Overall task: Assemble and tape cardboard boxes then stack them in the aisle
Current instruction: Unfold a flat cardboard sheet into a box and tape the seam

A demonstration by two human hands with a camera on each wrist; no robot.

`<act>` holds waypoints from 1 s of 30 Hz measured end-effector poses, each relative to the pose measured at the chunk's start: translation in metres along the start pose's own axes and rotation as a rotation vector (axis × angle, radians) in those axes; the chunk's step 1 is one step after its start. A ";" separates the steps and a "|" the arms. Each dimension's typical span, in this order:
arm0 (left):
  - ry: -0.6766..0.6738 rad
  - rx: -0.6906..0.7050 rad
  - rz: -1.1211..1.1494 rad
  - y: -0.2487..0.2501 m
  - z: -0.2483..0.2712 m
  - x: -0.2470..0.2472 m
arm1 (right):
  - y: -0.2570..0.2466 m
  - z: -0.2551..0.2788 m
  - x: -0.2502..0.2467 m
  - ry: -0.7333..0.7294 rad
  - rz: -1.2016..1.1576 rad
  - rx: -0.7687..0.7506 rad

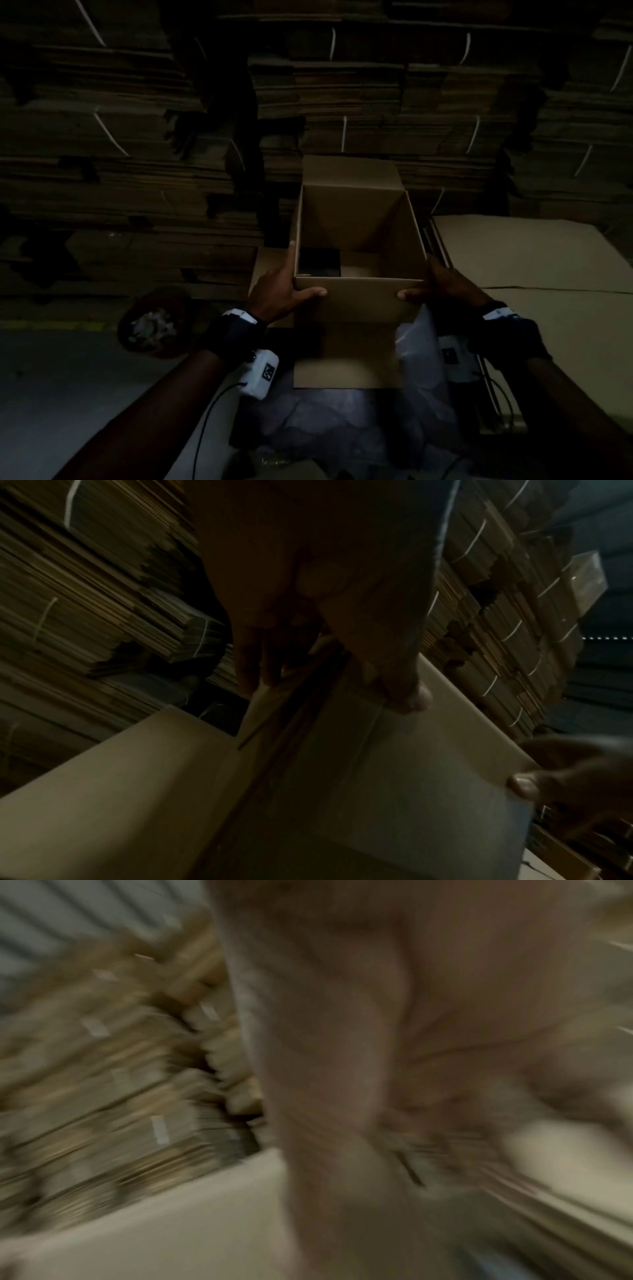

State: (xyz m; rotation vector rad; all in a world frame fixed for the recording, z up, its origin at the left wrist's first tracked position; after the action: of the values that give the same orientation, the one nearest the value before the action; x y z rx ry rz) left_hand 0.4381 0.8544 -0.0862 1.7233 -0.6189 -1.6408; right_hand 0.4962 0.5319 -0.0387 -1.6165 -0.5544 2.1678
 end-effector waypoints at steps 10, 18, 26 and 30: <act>0.183 -0.071 0.098 -0.034 0.041 -0.019 | -0.161 0.031 0.062 -0.114 0.498 -0.485; 0.306 -0.294 0.382 -0.081 0.093 -0.011 | -0.187 0.032 0.101 -0.094 0.097 -0.643; 0.164 -0.190 0.271 -0.018 0.059 -0.005 | -0.163 0.048 0.022 -0.100 -0.220 -0.676; 0.104 -0.173 0.170 -0.003 0.017 -0.019 | -0.135 0.057 -0.018 -0.106 -0.372 -0.650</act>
State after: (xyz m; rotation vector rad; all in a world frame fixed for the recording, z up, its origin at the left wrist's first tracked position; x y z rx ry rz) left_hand 0.4194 0.8679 -0.0754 1.5746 -0.5420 -1.4343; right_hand 0.4547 0.6321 0.0614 -1.5131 -1.5807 1.8934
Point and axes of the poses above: each hand's wrist, its own z-axis away from the middle knuckle, its own x-axis out of the palm, y = z × x, the point moved 8 cm from there along -z, towards the middle knuckle, and after that the axes turned 9 degrees about y, right-handed, at the moved point
